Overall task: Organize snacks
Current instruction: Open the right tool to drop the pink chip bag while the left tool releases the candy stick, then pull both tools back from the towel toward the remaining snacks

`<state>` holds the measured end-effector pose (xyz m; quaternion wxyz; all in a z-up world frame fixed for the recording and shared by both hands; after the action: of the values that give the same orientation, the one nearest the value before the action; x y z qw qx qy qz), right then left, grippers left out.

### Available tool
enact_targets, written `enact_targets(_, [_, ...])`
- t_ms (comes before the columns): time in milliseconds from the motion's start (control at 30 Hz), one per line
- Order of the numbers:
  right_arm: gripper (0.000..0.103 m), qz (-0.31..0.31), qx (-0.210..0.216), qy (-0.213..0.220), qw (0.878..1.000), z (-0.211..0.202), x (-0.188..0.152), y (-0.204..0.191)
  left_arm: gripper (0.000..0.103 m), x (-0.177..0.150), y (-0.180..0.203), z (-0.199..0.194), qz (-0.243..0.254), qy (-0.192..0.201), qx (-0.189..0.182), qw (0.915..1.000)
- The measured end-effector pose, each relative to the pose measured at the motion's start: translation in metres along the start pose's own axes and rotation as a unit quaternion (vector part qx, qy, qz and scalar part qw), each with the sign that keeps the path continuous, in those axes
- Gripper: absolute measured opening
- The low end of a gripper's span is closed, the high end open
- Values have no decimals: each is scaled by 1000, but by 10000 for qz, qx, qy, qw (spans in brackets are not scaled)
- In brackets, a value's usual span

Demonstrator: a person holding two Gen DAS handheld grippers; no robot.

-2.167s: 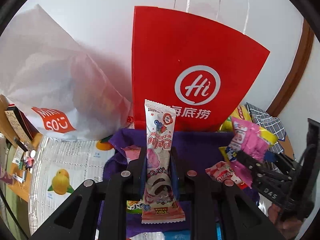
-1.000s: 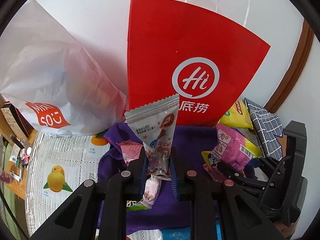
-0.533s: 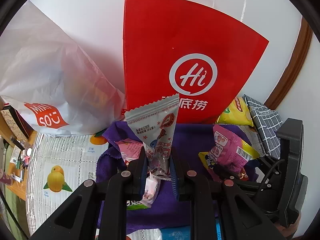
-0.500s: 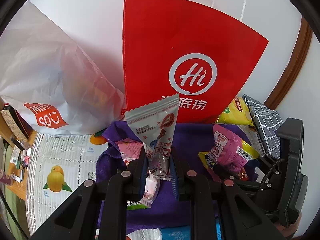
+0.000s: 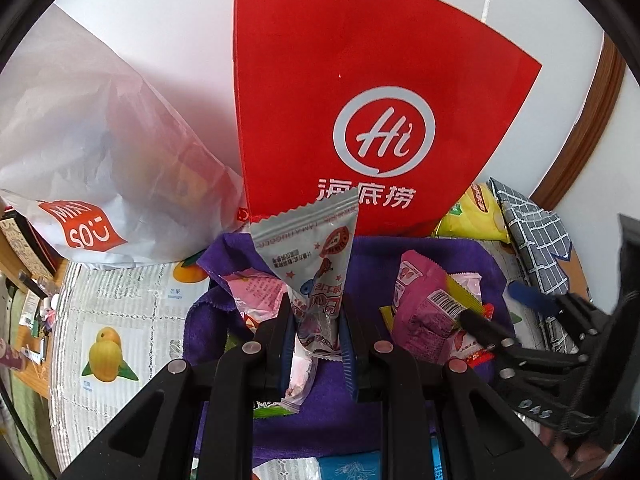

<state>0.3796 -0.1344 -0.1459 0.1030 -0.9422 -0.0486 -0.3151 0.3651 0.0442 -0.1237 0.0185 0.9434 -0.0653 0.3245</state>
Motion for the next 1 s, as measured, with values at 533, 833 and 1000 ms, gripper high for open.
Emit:
enact_targets(533, [74, 364, 36, 385, 9986, -24, 12, 22, 22, -15, 12, 31, 219, -672, 63, 9975])
enact_targets(833, [74, 292, 34, 543, 9981, -36, 12, 18, 32, -13, 18, 22, 335, -617, 72, 9975])
enact_targets(1000, [74, 247, -21, 783, 9966, -51, 13, 14, 47, -7, 18, 3, 359, -389, 77, 9986])
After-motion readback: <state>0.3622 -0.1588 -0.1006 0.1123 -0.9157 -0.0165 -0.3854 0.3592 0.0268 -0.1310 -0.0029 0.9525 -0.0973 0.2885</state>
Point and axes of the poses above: each gripper's, at about its wrist camera, not at the fingertips, and z roughly the way its jaws point, y to its right, x to its top, the point moved 5 cm from there along z, roughly the way its jaws point, and after that the axes turned 10 degrees about z, right-handed, at the moved point
